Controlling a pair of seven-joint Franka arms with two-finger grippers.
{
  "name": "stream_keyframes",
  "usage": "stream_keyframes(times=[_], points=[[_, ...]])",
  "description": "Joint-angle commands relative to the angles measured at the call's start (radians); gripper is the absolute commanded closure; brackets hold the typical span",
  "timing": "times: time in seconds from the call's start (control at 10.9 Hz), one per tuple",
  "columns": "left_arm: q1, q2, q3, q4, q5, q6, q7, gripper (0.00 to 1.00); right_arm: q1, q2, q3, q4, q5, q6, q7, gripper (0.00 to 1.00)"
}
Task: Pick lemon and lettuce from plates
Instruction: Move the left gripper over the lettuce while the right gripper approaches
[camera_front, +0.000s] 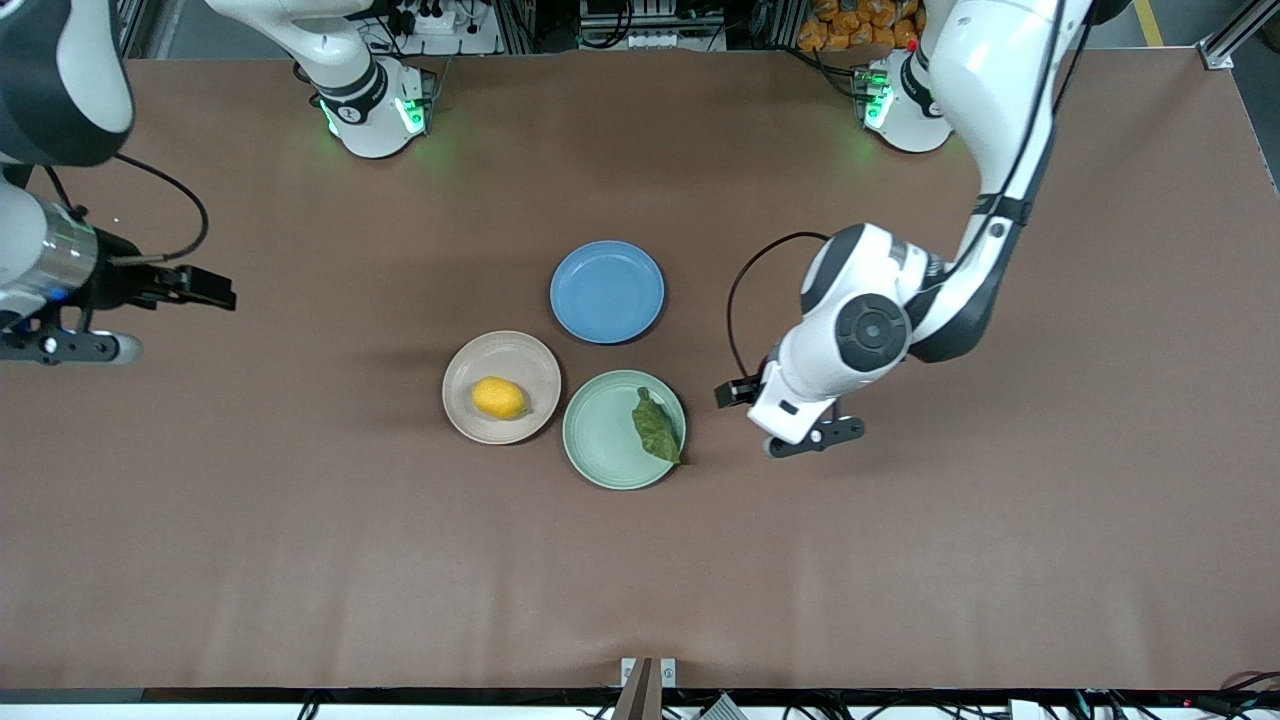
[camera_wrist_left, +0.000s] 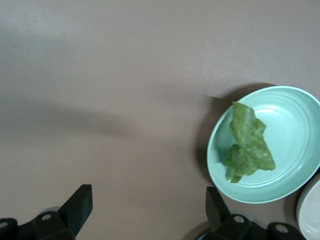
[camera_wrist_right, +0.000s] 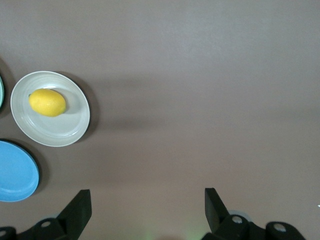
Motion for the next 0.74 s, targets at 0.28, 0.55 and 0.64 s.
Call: stream_keyframes(times=[0.28,0.55,0.64], points=[[-0.104,0.094,0.007,0.023,-0.013,0.197,-0.158,0.00,0.081,0.094,0.000,0.007,0.000,0.050,0.061,0.00],[-0.139,0.156,0.007,0.046,-0.014,0.334,-0.241,0.00,0.107,0.166,0.000,0.008,0.000,0.075,0.082,0.00],[-0.145,0.181,0.007,0.067,-0.014,0.357,-0.253,0.00,0.127,0.192,0.000,0.008,0.000,0.099,0.146,0.00]])
